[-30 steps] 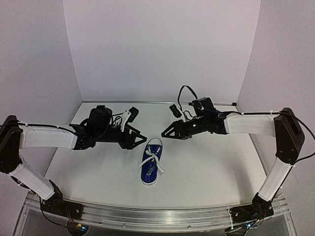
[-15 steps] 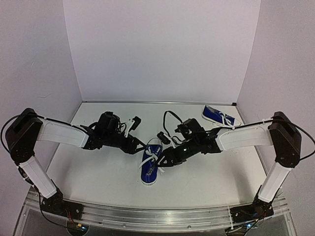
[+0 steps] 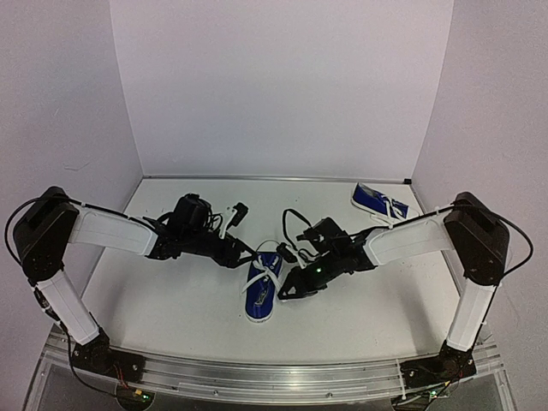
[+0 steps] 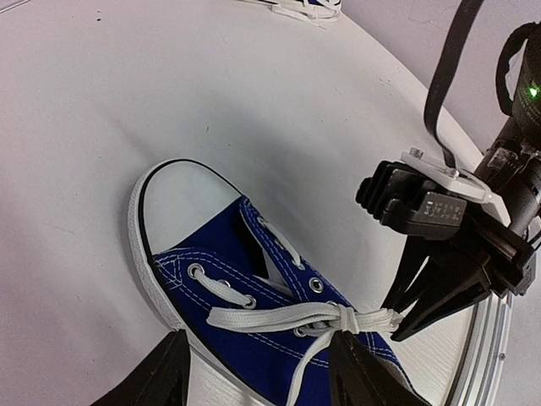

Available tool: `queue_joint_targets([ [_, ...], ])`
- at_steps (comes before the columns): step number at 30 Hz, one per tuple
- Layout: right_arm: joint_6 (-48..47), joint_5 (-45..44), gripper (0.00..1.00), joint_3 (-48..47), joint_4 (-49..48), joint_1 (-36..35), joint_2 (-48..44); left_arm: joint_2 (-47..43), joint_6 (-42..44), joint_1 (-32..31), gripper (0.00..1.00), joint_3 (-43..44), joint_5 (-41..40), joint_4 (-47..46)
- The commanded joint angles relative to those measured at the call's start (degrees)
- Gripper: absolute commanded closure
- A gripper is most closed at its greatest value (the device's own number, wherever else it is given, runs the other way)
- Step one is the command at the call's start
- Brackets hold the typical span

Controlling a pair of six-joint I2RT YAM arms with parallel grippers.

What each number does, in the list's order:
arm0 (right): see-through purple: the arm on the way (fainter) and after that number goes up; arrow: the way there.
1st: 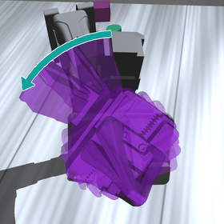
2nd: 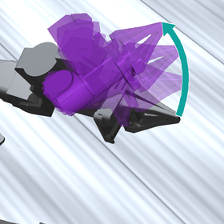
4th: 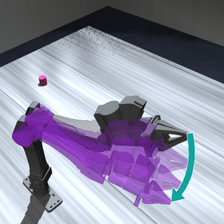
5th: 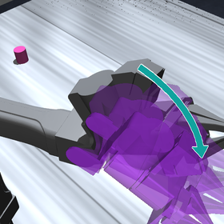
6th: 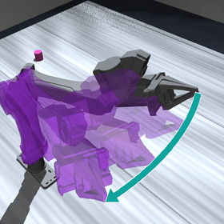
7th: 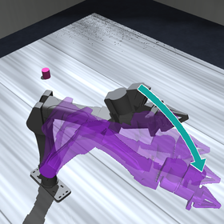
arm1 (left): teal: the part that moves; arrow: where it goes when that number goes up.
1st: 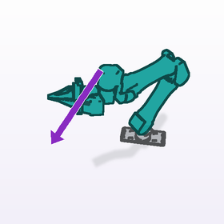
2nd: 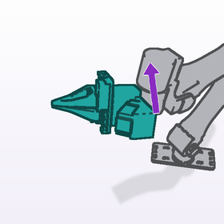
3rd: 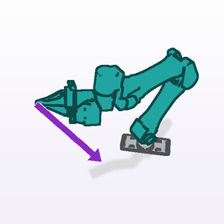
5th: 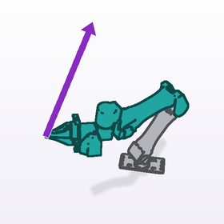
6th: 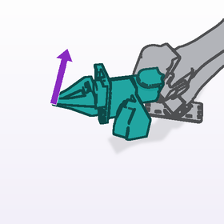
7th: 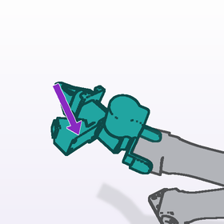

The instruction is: Tie the shoes

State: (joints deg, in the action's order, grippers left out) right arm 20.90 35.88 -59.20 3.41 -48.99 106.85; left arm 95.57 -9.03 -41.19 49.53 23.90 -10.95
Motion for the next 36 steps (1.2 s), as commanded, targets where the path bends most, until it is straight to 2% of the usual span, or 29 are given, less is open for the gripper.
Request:
queue_joint_targets([
  [1,-1.75,-1.37,0.88,-2.35,1.17,0.14,-1.03,0.45,0.41,0.33,0.43,2.52,0.41,-1.20],
  [7,-2.44,-1.54,0.89,-2.99,2.53,1.28,-3.10,2.69,0.24,0.87,0.45,3.63,0.33,-0.13],
  [15,-3.10,-0.62,0.86,-3.20,3.52,3.38,-4.70,4.78,0.06,1.02,0.45,4.54,1.12,-0.30],
  [19,-3.63,-0.13,0.90,-3.38,4.01,3.56,-4.96,5.22,0.13,1.11,0.45,4.73,1.23,-0.47],
  [23,-3.90,1.44,0.85,-3.47,4.27,3.57,-5.37,5.63,0.12,1.28,0.45,4.94,1.35,-0.44],
  [28,-4.58,2.86,0.93,-3.30,4.47,3.59,-5.61,5.72,0.15,1.42,0.45,4.94,1.57,-0.48],
  [36,-5.28,5.40,0.92,-3.19,4.64,3.61,-6.04,5.88,0.24,1.75,0.45,4.76,1.88,-0.48],
])
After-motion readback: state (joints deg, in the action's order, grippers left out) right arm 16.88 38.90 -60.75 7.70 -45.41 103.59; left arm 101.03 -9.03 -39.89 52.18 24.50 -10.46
